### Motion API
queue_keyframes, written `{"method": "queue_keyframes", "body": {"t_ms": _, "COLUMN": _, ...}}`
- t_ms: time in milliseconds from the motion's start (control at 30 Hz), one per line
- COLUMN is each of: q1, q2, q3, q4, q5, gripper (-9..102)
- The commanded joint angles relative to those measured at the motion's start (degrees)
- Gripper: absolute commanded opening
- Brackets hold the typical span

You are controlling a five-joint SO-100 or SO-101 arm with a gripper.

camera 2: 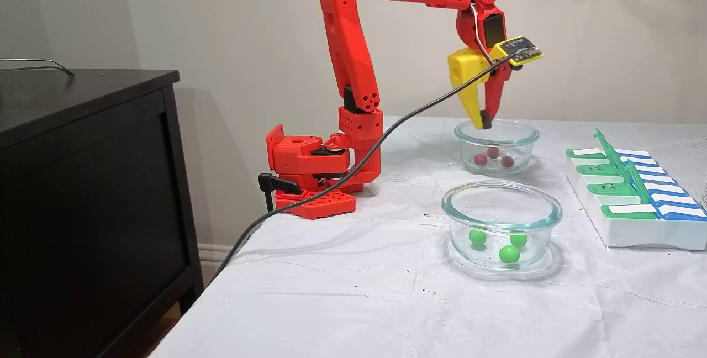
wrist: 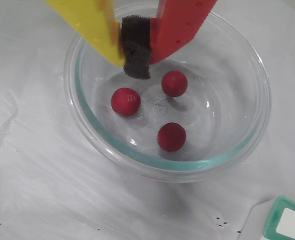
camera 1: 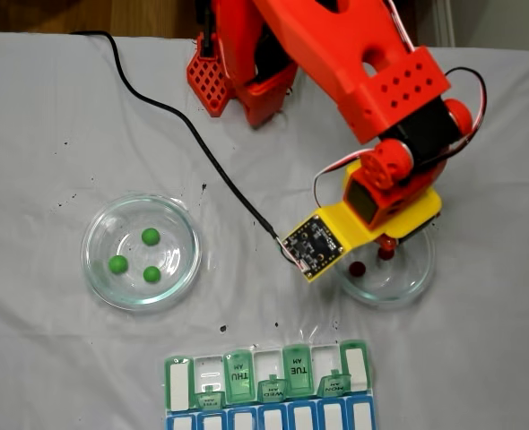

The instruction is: Sort medicines into box.

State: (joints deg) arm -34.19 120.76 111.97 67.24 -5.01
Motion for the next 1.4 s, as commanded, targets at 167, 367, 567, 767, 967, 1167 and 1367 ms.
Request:
{"method": "queue_keyframes", "body": {"t_ms": 167, "q1": -3.3, "q2": 1.4, "q3": -3.7, "q4": -1.5, "q5": -2.4, "gripper": 6}}
{"method": "queue_keyframes", "body": {"t_ms": 367, "q1": -4.5, "q2": 1.8, "q3": -2.7, "q4": -2.1, "q5": -1.4, "gripper": 13}}
{"method": "queue_keyframes", "body": {"t_ms": 567, "q1": -4.7, "q2": 2.2, "q3": 2.9, "q4": -8.3, "q5": 0.0, "gripper": 15}}
{"method": "queue_keyframes", "body": {"t_ms": 767, "q1": -5.1, "q2": 2.5, "q3": 6.4, "q4": -10.3, "q5": 0.1, "gripper": 19}}
{"method": "queue_keyframes", "body": {"t_ms": 967, "q1": -5.5, "q2": 1.4, "q3": 5.7, "q4": -10.3, "q5": 0.6, "gripper": 18}}
{"method": "queue_keyframes", "body": {"t_ms": 1167, "q1": -5.9, "q2": -1.1, "q3": 5.8, "q4": -12.7, "q5": 2.0, "gripper": 20}}
{"method": "queue_keyframes", "body": {"t_ms": 1367, "q1": -5.0, "q2": -4.1, "q3": 4.9, "q4": -14.1, "q5": 2.2, "gripper": 21}}
